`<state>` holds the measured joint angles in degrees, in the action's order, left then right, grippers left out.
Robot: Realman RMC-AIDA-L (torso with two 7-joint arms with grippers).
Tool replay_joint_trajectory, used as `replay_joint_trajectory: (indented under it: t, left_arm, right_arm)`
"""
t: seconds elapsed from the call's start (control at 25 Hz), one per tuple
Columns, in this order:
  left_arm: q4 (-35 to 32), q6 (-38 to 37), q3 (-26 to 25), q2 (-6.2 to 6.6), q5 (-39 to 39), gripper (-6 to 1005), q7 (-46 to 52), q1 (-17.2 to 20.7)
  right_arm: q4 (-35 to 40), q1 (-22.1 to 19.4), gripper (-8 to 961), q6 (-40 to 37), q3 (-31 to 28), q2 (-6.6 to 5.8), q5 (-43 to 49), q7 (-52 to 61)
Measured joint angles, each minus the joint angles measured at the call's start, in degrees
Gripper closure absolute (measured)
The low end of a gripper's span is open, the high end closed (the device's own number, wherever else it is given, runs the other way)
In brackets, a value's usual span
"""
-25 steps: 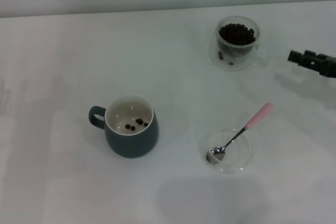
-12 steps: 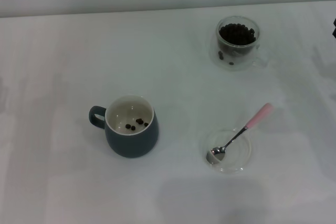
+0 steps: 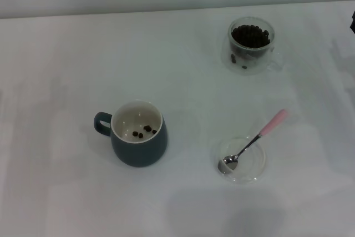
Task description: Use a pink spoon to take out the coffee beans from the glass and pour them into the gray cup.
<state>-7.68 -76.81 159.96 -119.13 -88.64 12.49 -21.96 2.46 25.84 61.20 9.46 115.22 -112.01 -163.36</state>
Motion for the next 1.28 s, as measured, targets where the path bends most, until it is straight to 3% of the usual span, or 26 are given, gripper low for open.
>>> replay_joint_trajectory:
  t: [0.4, 1.28]
  left_arm:
    - [0.3, 0.0, 0.0, 0.04, -1.0, 233, 0.3, -0.5]
    - [1.2, 3.8, 0.0, 0.03, -1.0, 232, 0.0, -1.7]
  right_arm:
    - [1.1, 2.3, 226, -4.0, -0.1, 0.07, -0.5, 0.7]
    - [1.3, 1.9, 226, -3.8, -2.2, 0.09, -2.0, 1.6]
